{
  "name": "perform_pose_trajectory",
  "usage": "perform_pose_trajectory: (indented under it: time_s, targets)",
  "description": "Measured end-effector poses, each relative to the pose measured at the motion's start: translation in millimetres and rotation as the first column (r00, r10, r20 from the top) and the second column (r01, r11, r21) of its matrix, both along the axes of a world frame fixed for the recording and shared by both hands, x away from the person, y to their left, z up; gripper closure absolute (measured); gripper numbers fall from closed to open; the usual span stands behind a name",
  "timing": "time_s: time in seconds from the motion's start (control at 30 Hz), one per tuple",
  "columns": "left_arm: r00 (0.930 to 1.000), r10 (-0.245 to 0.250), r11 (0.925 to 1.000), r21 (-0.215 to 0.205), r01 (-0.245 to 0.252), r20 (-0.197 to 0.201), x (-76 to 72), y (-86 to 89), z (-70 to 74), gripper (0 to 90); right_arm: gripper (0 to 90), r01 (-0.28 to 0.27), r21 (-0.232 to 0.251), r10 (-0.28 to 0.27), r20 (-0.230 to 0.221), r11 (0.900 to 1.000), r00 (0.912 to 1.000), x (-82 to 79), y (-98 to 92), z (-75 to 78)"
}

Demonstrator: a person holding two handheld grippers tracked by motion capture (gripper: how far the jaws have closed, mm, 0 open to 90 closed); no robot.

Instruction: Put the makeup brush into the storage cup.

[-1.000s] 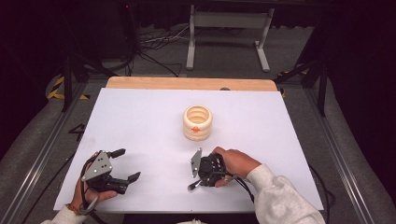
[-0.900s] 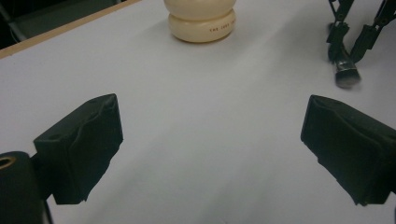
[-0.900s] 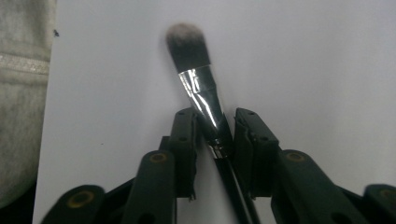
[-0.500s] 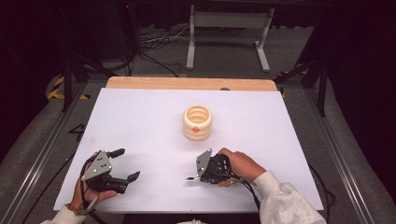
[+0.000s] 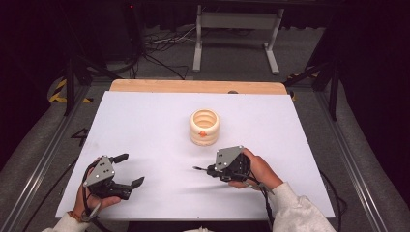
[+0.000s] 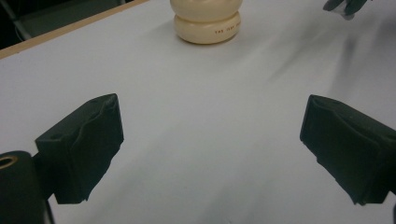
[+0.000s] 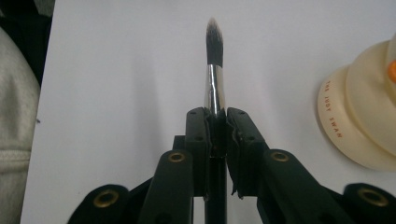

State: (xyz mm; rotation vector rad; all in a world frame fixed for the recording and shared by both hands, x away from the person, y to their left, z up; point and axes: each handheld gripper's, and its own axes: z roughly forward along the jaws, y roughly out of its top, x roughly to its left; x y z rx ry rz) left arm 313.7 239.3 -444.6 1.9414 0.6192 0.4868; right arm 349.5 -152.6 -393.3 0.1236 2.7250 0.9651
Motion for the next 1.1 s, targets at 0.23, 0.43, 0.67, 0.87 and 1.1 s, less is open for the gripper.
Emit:
perform_pose_trajectory:
  time_s: [0.23, 0.43, 0.67, 0.87, 1.1]
  targets:
    - [1.0000, 0.002, 1.0000, -0.006, -0.002, -0.003, 0.7, 1.2, 0.2, 6.8, 80.4, 0.057, 0.138, -0.060, 0.021, 0.989, 0.9979, -1.0, -8.1, 6.3]
    - [1.0000, 0.009, 0.9999, -0.011, -0.009, 0.002, 0.8, 1.9, 0.5, 6.5, 80.4, 0.085, 0.206, -0.093, 0.031, 0.975, 0.9952, -1.2, -11.7, 9.6]
    - [0.9997, 0.019, 0.9997, -0.012, -0.019, 0.012, 0.3, 2.3, 0.9, 6.4, 80.4, 0.136, 0.287, -0.154, 0.039, 0.948, 0.9874, 2.1, -17.0, 13.1]
    - [0.9992, 0.030, 0.9991, -0.032, -0.029, 0.027, -0.7, 3.9, 2.1, 6.3, 80.4, 0.158, 0.334, -0.182, 0.040, 0.929, 0.9826, 3.7, -18.4, 15.9]
    - [0.9985, 0.040, 0.9981, -0.048, -0.038, 0.037, -1.3, 6.2, 3.2, 6.1, 80.4, 0.181, 0.394, -0.213, 0.038, 0.901, 0.9763, 7.8, -19.8, 21.8]
